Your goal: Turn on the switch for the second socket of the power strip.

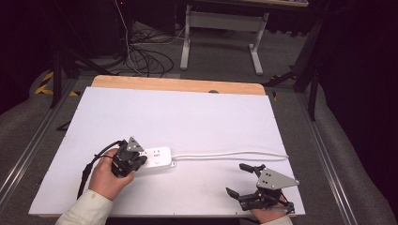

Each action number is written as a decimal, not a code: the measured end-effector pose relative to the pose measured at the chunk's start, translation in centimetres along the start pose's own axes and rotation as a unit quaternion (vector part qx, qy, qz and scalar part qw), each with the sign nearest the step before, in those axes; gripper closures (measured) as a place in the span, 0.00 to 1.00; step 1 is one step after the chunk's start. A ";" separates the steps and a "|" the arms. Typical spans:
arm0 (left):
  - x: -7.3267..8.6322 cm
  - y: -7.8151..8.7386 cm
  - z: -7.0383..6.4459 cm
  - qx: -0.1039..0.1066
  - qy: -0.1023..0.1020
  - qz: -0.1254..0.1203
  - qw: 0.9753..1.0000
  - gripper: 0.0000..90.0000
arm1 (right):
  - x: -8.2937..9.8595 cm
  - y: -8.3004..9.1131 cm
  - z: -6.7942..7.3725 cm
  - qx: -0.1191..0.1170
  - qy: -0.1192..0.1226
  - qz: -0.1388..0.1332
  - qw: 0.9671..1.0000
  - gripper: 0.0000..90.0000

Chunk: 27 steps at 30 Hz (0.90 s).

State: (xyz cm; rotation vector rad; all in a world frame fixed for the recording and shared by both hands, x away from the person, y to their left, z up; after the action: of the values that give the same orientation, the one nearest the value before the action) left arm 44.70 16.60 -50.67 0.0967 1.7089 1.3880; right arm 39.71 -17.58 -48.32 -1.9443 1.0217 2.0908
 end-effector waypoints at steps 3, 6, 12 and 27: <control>0.1 0.0 0.0 -0.002 0.001 -0.002 1.000 1.00 | 0.0 0.0 0.0 0.001 -0.001 -0.001 1.000 0.13; 0.1 0.0 -0.1 0.004 0.007 0.001 1.000 1.00 | 0.0 0.0 0.0 0.001 -0.001 -0.001 1.000 0.13; 0.2 0.1 0.0 0.011 0.012 0.000 1.000 1.00 | 0.0 0.0 0.0 0.004 -0.002 -0.002 1.000 0.13; -1.1 2.5 -0.2 0.047 0.042 -0.074 0.995 0.78 | 0.1 0.1 -0.2 0.010 -0.002 0.002 1.000 0.13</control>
State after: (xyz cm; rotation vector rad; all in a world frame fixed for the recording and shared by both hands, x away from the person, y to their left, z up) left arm 44.04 16.79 -48.01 -0.0357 1.8129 1.2195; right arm 39.84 -17.77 -48.39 -1.9307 1.0417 2.0778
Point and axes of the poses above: each handheld gripper's, and its own axes: y roughly backward along the jaws, x roughly out of its underside, z roughly to its left, the point moved 7 cm from there along -y, roughly forward along the jaws, and after that the axes turned 1 degree about -y, right-handed, at the moved point
